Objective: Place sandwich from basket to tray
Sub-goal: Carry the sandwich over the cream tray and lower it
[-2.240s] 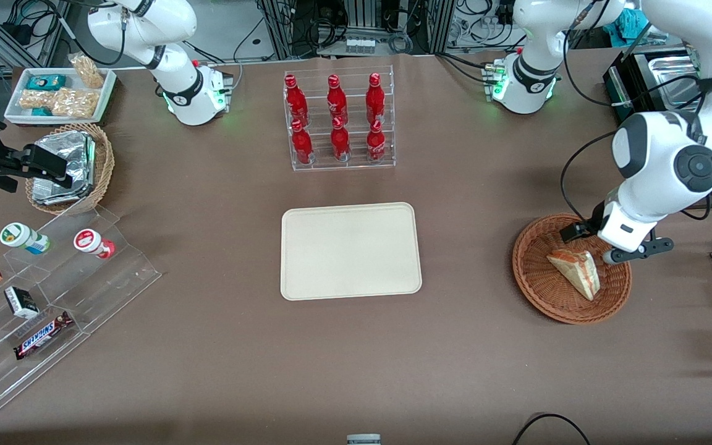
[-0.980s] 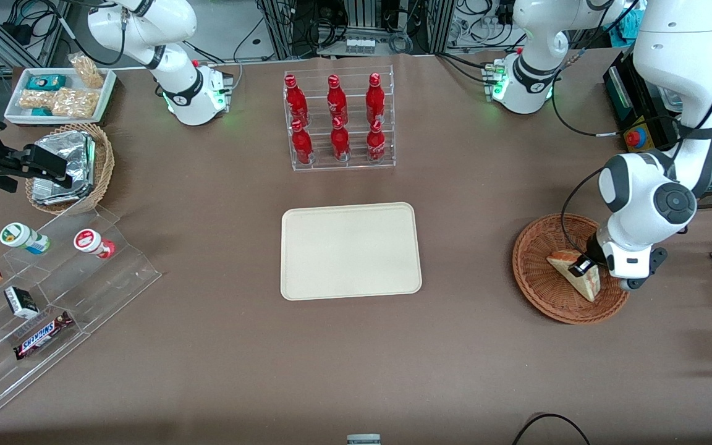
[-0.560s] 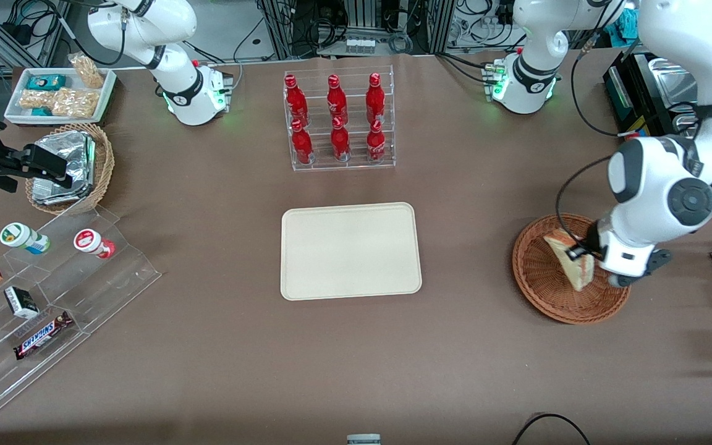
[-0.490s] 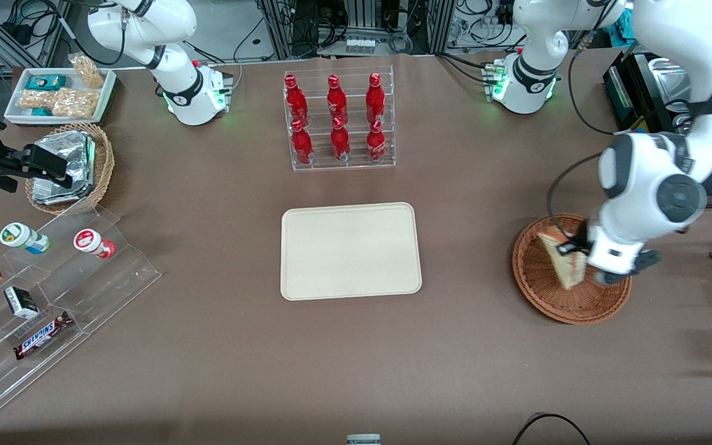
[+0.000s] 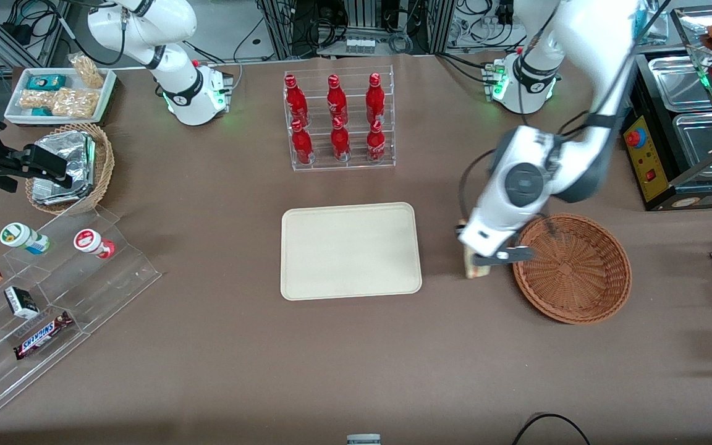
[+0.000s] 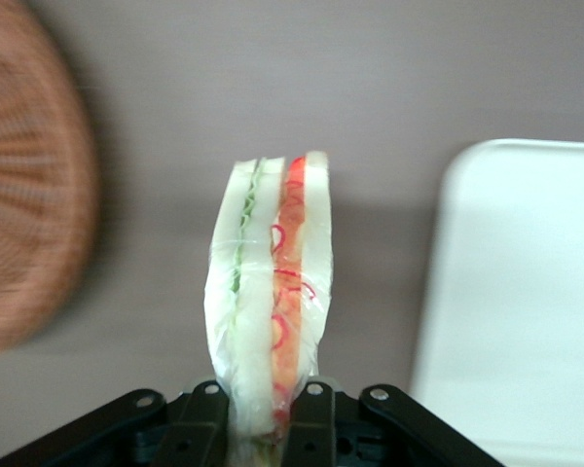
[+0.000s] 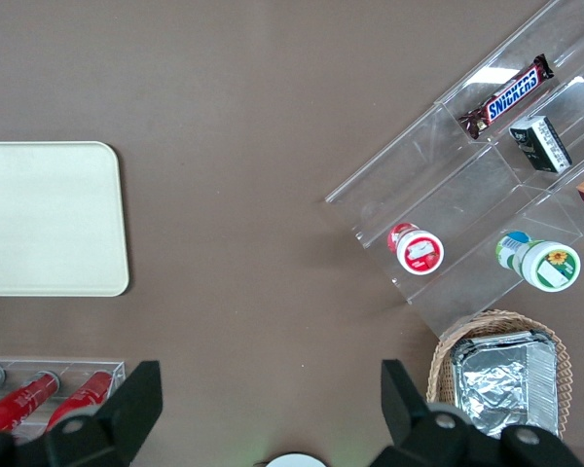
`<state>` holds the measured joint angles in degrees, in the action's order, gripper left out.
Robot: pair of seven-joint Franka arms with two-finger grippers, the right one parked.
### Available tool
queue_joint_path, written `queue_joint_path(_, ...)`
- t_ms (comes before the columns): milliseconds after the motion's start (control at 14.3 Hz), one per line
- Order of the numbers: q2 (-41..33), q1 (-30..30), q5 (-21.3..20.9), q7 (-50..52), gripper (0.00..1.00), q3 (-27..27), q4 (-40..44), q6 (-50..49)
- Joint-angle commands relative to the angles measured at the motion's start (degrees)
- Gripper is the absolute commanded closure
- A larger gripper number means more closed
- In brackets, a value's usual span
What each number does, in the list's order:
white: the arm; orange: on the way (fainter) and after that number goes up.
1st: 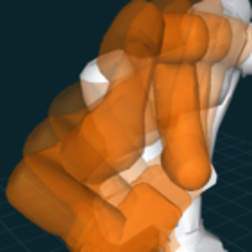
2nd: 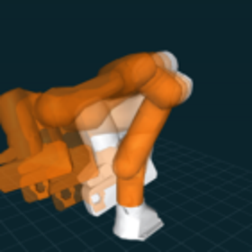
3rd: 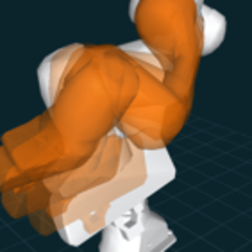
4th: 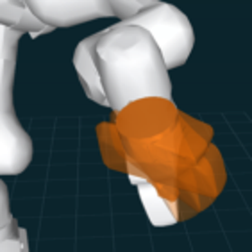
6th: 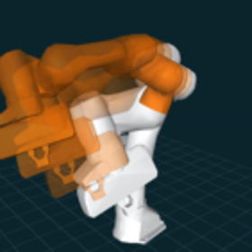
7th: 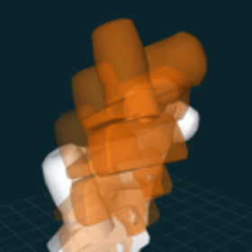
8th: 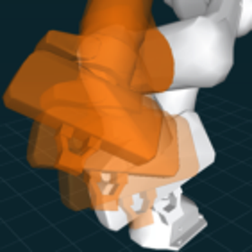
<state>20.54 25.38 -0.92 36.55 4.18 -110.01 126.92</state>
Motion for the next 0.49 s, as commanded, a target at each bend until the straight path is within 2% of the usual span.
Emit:
queue_joint_path(0, 7.2, 7.9, -0.1, 9.8, 1.0, -1.0, 6.8, 4.1)
queue_joint_path(210, 12.8, 13.6, -0.1, 16.7, 1.0, -1.0, 15.3, 4.6)
queue_joint_path(420, 15.8, 17.6, -0.4, 20.0, 1.0, -1.1, 18.9, 4.7)
